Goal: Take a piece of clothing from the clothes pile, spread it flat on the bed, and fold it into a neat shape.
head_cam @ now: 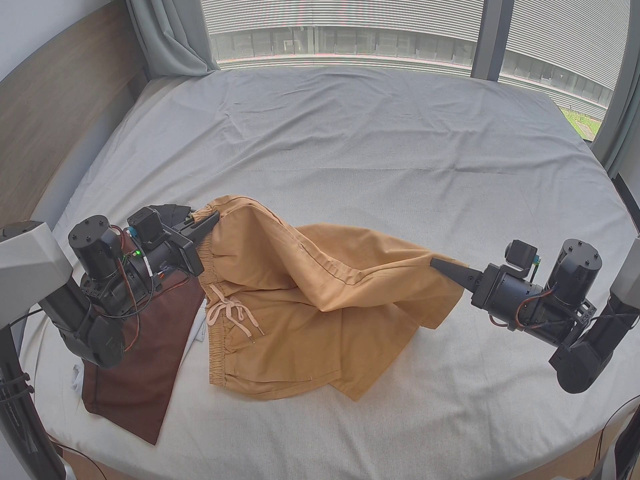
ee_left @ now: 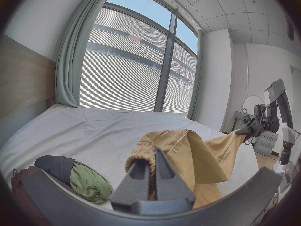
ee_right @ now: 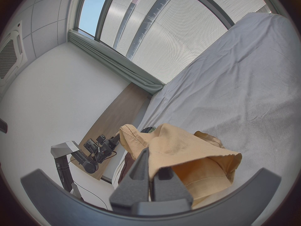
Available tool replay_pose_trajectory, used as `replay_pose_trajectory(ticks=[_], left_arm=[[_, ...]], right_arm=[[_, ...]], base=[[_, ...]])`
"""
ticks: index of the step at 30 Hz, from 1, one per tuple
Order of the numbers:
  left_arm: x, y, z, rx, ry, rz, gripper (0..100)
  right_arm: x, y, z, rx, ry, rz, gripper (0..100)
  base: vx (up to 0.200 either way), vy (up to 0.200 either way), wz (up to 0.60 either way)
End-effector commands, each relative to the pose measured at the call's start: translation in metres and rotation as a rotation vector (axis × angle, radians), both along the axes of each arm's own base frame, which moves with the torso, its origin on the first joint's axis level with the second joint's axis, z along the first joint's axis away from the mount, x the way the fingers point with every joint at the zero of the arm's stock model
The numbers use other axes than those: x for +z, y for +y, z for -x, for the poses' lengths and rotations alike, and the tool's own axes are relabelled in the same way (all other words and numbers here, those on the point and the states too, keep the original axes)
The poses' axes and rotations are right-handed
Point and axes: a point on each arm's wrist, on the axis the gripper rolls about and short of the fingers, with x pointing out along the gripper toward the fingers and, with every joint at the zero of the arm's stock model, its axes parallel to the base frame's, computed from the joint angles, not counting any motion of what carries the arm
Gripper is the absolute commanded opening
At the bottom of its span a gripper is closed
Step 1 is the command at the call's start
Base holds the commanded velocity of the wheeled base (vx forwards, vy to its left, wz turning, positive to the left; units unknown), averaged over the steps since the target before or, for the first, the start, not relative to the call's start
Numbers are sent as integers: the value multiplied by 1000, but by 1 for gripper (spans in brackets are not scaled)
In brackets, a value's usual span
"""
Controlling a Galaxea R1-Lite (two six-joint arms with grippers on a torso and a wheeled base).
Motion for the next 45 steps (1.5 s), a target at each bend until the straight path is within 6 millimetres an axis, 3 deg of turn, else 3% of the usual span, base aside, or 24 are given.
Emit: replay_pose_trajectory(ticks=[1,19,45], left_arm=[[1,0,0,1,-5,0,0],[11,4,0,10,-39,7,0],[10,12,-2,32,-31,10,0]], right_arm=[[7,-2,2,-5,-20,-9,0],[30,-22,3,-50,-95,-37,0],[43,-39,-11,-106,-123,-85,0]], base=[[0,0,0],[0,0,0],[0,0,0]])
